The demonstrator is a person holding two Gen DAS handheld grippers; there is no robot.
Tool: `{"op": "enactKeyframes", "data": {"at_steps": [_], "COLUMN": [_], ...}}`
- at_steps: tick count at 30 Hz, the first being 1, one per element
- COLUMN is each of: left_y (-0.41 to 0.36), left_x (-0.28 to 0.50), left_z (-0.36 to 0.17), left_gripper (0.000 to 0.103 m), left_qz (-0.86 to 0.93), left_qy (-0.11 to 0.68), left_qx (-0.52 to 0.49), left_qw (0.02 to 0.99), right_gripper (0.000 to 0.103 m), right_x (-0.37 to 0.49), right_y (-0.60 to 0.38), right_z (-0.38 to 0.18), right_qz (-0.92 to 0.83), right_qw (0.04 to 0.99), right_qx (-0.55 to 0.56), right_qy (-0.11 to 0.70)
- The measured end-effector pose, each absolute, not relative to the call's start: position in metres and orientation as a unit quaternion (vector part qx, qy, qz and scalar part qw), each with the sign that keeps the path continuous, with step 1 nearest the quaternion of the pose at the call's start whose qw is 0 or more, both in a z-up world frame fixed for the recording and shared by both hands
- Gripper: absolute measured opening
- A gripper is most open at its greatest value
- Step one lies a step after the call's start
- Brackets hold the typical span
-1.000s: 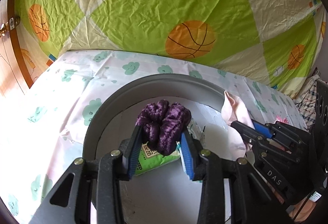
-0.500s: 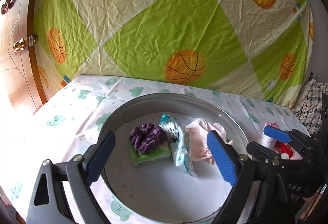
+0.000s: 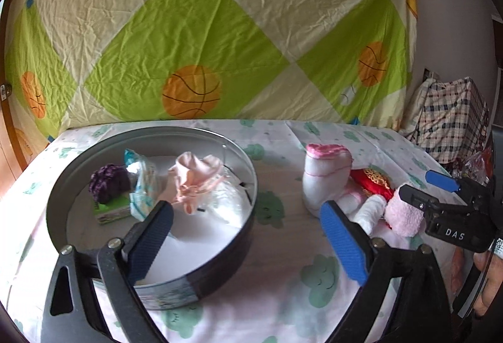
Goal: Organize soft objects
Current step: 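Withdraw the right tool and grasp the pink fleece mitt, then grasp the white knitted bootie with the left tool while the right tool holds the mitt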
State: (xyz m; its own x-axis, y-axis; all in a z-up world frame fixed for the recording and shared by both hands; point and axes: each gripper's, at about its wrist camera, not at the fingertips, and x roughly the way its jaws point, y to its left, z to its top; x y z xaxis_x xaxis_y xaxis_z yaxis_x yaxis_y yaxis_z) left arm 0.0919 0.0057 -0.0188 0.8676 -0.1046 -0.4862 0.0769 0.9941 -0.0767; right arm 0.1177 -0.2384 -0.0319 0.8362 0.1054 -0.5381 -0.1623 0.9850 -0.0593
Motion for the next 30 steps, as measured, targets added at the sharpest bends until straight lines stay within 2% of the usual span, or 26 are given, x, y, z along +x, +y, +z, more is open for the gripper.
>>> {"op": "enactKeyframes", "data": {"at_steps": [12,22,25,27,28,29,30], "left_y": [-0.070,-0.094,-0.096,-0.096,-0.095,-0.096,-0.096], "left_x": [0.128,0.171,0.177,0.180,0.181,0.182,0.183], "left_z": [-0.033,-0.036,-0.041,-0.043,-0.044,-0.045,-0.045], "left_gripper": [0.097,0.097,0.097,0.097,0.097,0.097,0.097], "left_qz": [-0.084,-0.087,-0.087,-0.088,-0.088,-0.088,-0.087], "left_qy": [0.280,0.307,0.312,0.317,0.318,0.318,0.318], "left_qx": [0.028,0.044,0.046,0.043,0.042,0.042,0.043], "left_qw": [0.956,0.947,0.945,0.943,0.943,0.943,0.943], "right_gripper": [0.080,0.079,0.054,0.043,0.032,0.026,0.026], "right_x": [0.130,0.146,0.152,0.152,0.151,0.148,0.147], "right_y": [-0.274,-0.280,-0.281,-0.280,-0.280,-0.280,-0.280], "right_z": [-0.060,-0.066,-0.071,-0.071,-0.069,-0.067,-0.064], "right_qz": [0.047,0.070,0.085,0.094,0.097,0.099,0.096], "right_qw": [0.943,0.932,0.924,0.924,0.925,0.928,0.931], "right_qx": [-0.007,0.025,0.035,0.035,0.036,0.036,0.037], "right_qy": [0.328,0.354,0.370,0.370,0.366,0.358,0.350]}}
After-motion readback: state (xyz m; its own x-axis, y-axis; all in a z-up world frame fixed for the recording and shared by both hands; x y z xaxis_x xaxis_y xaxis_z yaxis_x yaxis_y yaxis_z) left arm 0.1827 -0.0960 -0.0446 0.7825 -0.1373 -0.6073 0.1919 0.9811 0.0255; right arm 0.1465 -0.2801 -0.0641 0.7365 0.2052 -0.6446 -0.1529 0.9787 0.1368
